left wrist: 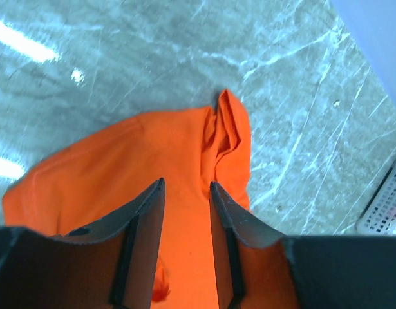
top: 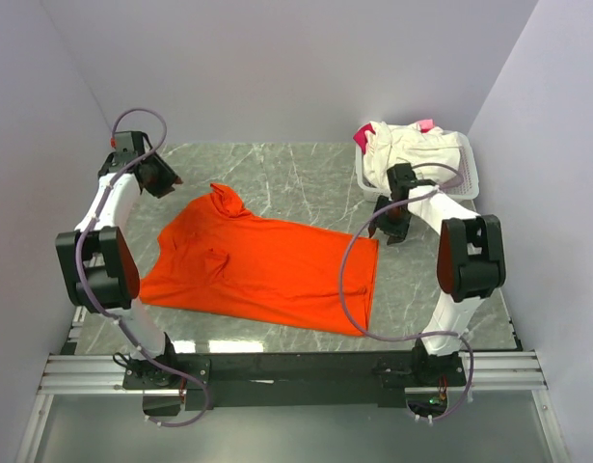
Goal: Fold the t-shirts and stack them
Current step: Fold the tshirt
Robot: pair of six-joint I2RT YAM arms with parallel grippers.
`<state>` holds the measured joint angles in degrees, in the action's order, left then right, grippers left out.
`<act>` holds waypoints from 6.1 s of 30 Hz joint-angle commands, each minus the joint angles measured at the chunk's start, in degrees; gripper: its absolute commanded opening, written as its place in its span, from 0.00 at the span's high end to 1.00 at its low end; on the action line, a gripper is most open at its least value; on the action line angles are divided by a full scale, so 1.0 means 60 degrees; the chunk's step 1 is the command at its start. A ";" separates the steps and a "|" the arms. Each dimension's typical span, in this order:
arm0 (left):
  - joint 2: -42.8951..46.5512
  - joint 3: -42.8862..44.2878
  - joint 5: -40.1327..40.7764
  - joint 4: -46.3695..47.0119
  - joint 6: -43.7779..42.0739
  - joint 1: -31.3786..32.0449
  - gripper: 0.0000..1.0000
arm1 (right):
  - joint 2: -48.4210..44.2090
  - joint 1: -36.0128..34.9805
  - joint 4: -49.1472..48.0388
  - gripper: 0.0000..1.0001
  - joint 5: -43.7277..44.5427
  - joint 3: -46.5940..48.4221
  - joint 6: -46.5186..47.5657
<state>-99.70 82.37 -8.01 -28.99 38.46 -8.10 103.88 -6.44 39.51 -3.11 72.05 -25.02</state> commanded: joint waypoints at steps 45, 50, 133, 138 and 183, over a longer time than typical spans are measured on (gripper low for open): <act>-0.3158 0.3381 -0.0628 -0.0148 0.0021 0.0778 0.64 | 0.0192 -0.0231 -0.0901 0.66 -0.0301 -0.0935 -0.0357; -0.3451 0.3630 -0.0452 -0.0280 -0.0052 0.0969 0.66 | 0.0192 -0.0216 -0.0842 0.79 -0.0287 -0.0876 -0.0342; -0.0247 0.0470 -0.1991 -0.0280 0.0461 -0.0554 1.00 | -0.0833 -0.1328 -0.0491 1.00 0.0416 0.0443 0.0010; 0.0413 -0.0703 -0.2254 -0.0412 0.0344 -0.0877 1.00 | -0.1081 -0.1783 -0.0198 1.00 0.0855 0.0223 -0.0488; 0.2921 -0.3079 -0.0805 -0.0734 -0.1194 -0.0894 0.40 | -0.1921 -0.3498 0.0007 0.52 0.1428 -0.0174 -0.0856</act>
<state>-82.63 62.89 -15.16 -33.85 33.69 -17.82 88.75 -27.20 41.34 6.11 66.78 -32.01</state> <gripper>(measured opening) 0.603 0.480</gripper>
